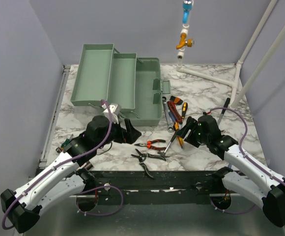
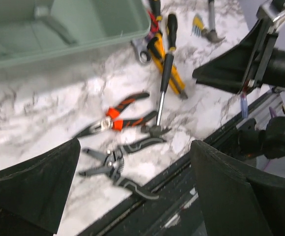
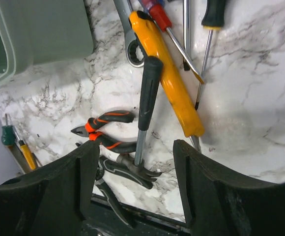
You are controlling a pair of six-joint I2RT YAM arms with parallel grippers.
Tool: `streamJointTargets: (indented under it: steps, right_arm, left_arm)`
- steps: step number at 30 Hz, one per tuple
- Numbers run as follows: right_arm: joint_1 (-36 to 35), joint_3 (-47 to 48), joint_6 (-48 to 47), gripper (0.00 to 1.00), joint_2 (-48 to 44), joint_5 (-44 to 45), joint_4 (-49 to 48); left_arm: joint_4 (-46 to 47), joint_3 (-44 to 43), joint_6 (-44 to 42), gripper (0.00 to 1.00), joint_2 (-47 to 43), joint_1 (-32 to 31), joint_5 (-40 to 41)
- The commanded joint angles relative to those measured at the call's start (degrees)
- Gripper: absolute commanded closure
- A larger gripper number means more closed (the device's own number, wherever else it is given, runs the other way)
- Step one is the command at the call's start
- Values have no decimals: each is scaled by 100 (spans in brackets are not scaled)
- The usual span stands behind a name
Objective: Pack the tool kit
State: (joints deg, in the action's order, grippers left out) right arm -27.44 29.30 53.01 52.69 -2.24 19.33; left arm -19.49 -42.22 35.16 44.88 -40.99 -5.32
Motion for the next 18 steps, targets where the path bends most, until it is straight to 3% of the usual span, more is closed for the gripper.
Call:
streamJointTargets:
  steps: [1, 4, 8, 15, 18]
  right_arm:
    - [-142, -188, 704, 32, -42, 64, -396]
    - [-163, -186, 710, 32, 246, 112, -557]
    - [-316, -183, 800, 36, 727, -19, -1066]
    - [-1148, 76, 1452, 37, 1527, 1205, -998]
    - [-1167, -1, 1602, 39, 1701, 1485, -1163]
  left_arm:
    - [-285, 570, 970, 3, -716, -396, 346]
    - [-958, 600, 1173, 2, -822, -825, 803]
    - [-985, 897, 1544, 1, -766, -1269, 1252]
    - [-1411, 920, 2625, 1, -215, -1642, 2322]
    - [-999, 1148, 3081, 1, -133, -2079, 2398]
